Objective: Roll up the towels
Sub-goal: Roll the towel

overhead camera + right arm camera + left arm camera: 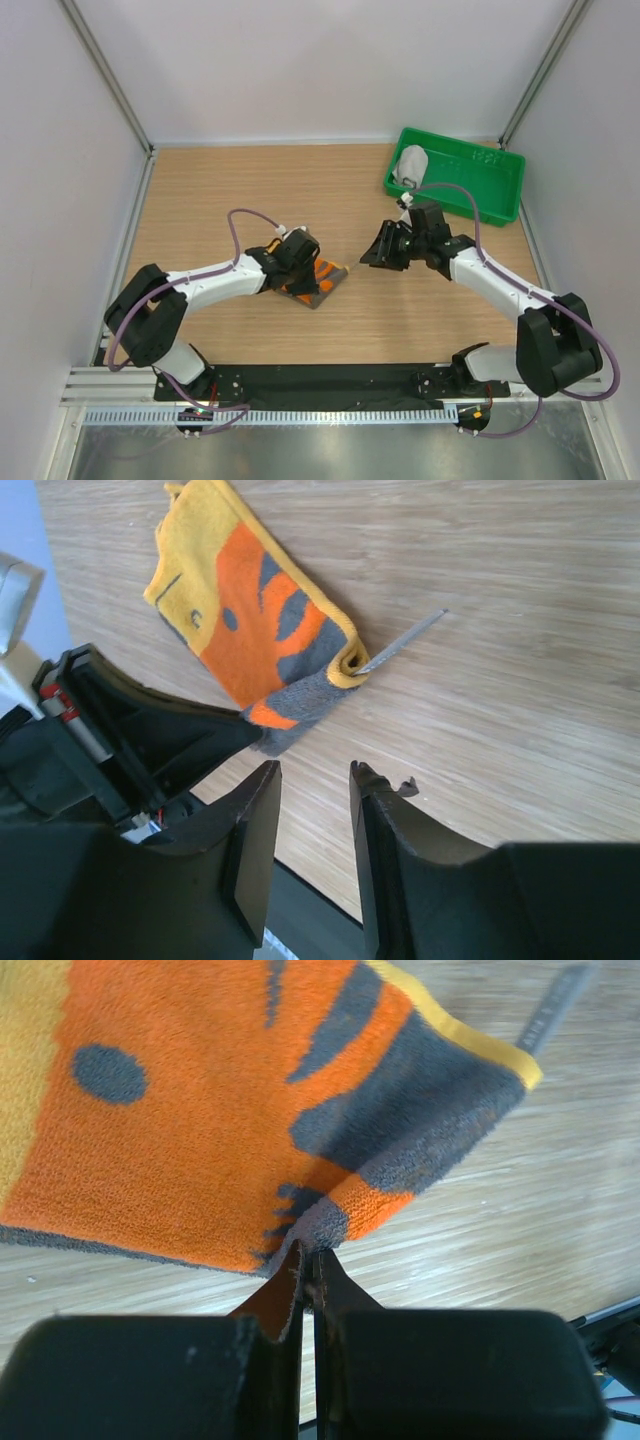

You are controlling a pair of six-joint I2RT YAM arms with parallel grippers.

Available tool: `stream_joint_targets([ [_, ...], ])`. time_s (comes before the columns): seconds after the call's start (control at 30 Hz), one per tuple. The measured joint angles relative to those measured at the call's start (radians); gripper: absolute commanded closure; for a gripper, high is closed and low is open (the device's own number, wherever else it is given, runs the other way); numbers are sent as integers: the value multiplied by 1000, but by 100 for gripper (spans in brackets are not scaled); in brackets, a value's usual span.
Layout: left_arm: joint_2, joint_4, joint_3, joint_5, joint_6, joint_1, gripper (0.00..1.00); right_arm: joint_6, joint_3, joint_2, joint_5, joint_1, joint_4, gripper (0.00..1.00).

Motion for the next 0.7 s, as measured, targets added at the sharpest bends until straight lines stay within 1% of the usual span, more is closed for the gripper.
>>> stream_joint_targets([
  [0.13, -1, -2, -28, 11, -28, 23, 100, 22, -34, -1, -28, 44, 57, 66],
  [0.2, -2, -1, -40, 14, -43, 32, 100, 35, -43, 10, -37, 74, 88, 67],
  [0.27, -8, 1, -59, 16, -64, 43, 100, 43, -43, 31, -42, 105, 119, 72],
  [0.47, -54, 0, -112, 21, -112, 78, 100, 69, -42, 152, -58, 185, 240, 73],
  [0.7, -64, 5, -137, 21, -142, 88, 100, 70, -11, 301, -104, 209, 319, 74],
])
